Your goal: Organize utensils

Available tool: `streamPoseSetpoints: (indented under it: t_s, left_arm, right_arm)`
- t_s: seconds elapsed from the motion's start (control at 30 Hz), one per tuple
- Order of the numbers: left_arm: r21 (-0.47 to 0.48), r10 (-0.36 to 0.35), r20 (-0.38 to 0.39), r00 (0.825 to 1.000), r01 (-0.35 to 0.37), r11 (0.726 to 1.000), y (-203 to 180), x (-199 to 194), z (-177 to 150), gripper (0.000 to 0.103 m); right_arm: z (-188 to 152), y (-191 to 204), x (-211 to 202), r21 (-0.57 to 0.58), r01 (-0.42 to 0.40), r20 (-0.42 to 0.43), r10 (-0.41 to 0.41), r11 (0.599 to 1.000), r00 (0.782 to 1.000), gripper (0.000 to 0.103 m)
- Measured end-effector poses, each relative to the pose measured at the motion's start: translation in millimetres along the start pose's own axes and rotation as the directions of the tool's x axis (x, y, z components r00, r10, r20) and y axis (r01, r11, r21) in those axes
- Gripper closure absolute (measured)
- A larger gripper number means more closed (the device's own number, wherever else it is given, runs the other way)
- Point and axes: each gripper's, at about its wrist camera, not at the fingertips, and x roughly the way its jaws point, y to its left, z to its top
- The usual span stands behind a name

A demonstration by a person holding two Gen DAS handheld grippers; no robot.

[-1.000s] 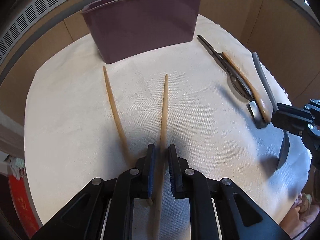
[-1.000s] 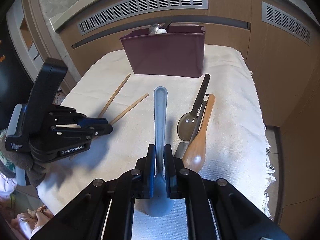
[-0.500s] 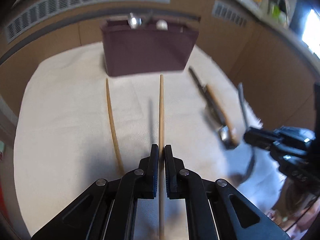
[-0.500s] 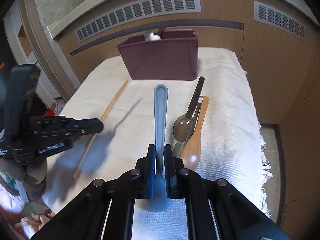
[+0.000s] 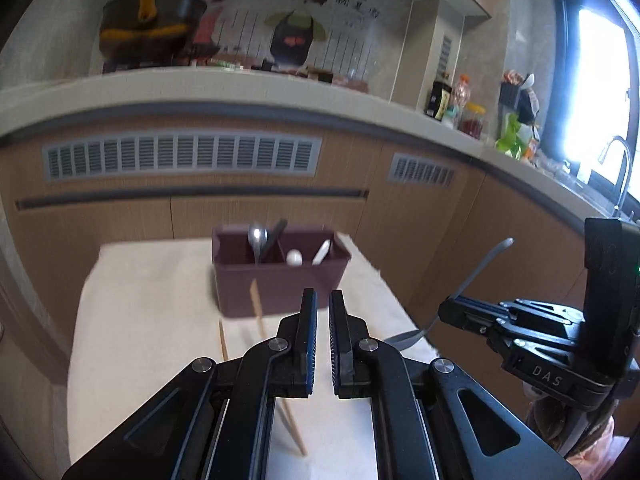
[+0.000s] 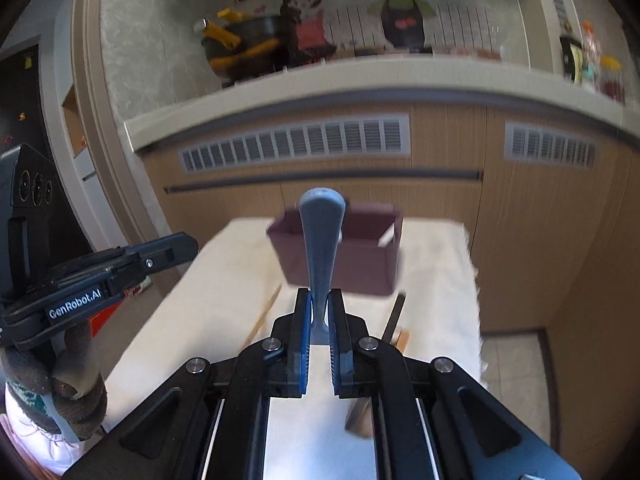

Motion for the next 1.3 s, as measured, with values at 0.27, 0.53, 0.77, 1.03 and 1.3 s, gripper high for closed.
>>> streamPoseSetpoints:
  t_s: [0.27,0.53,0.77,1.03,1.3]
  left_arm:
    - [-0.001,0.052,-0.139,0.989,-0.053,0.999,19.5,25.3,-10.9,0.095]
    - [-0.107,0.013,-0.478,0.878,-0.072,0.992,45.7,112.9,-64.3,0.073]
    - [-0.032,0.143,-0.606,0.783,-0.204,0.978,46.4,180.0,-68.9,0.072]
    - [0.088,0.245,-0.556,0.795,-0.236,0.968,23.7,208.9,-75.7,0.094]
    - [-0.036,0.131,-0.314,0.940,-0.149,0.988,17.6,109.3,-77.8,0.097]
  right_arm:
    - [-4.7,-13.6,9.7,0.010,0.020,-0.060,-0.019,1.000,0.998,0.095]
    - [-39.4,-32.9,33.9,0.050,0.032,-0.159,-0.024,0.998,0.987,0.095]
    - [-54.6,-39.6,40.0,0.058,0.020,-0.177,-0.010,0.998,0.984,0.095]
    - [-65.4,-43.6,43.9,0.077,0.015,-0.171,-0.001,0.997,0.985,0.095]
    - [-64.0,-37.2,34.4,0.062,0.011,-0.157,-0.002,0.998,0.988,0.095]
